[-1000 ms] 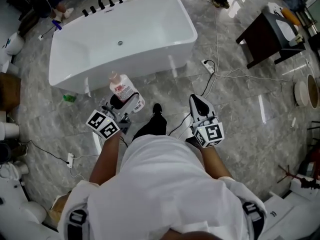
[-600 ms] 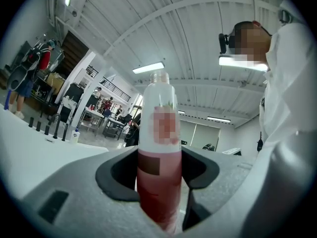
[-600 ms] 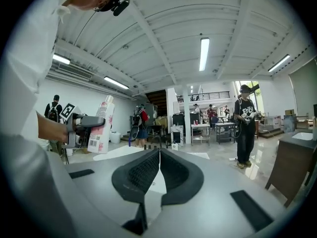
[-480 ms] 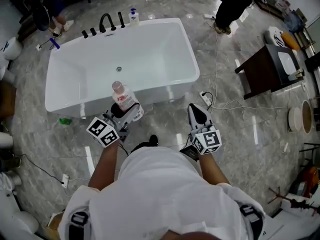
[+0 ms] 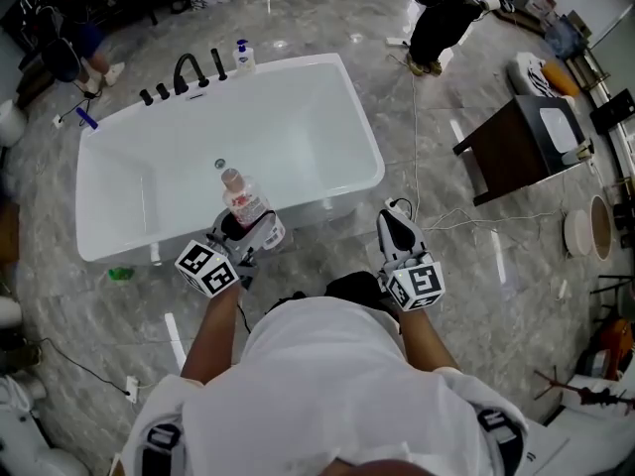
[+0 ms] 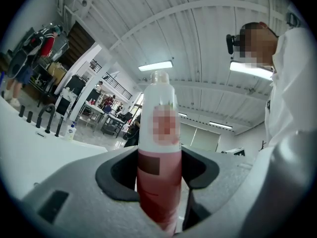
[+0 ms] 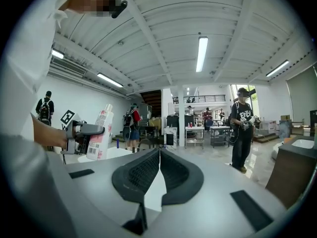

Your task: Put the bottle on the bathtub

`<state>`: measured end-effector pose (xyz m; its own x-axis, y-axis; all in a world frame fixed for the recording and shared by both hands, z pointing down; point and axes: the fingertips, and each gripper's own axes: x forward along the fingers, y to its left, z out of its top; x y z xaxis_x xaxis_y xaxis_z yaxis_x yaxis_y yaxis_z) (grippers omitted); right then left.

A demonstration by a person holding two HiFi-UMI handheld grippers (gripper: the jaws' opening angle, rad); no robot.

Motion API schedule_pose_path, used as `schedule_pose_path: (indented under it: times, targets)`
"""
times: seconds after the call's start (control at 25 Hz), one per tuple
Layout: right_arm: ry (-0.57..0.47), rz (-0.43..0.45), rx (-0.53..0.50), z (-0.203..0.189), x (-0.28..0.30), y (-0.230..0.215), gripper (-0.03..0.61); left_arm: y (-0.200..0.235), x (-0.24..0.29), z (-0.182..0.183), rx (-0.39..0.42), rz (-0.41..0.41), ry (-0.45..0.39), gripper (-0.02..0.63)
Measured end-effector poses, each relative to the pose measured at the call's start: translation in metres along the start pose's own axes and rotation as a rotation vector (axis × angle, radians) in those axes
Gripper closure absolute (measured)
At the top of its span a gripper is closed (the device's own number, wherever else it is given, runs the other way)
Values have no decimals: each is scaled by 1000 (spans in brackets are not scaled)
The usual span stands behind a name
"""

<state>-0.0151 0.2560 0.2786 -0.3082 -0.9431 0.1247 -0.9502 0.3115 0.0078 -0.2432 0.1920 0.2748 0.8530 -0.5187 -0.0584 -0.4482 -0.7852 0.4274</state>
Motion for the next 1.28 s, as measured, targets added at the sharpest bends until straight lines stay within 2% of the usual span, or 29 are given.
schedule_pose_path:
  times: [0.2,0.4,0.6,0.92,1.12,1.28]
  targets:
    - [-22,8,6,-2,23,-45,563,18,49,-6,2,1,-1,382]
    - [-41,70,-33,-7,69,-104,563,41,117,-5,12,44,-18,382]
    - [-54,167,-10,6,125,-174,563,56,186,-5,-16,118,-9,382]
    - [-88,311,-51,48,201,-294,563,68,307,34,-10,246,-87,382]
    - [-115,383,-47,68,236,-351,563,71,356,48,26,321,-121,382]
    - [-134,431,-42,76,268,-377,563,83,378,66,54,371,-150,382]
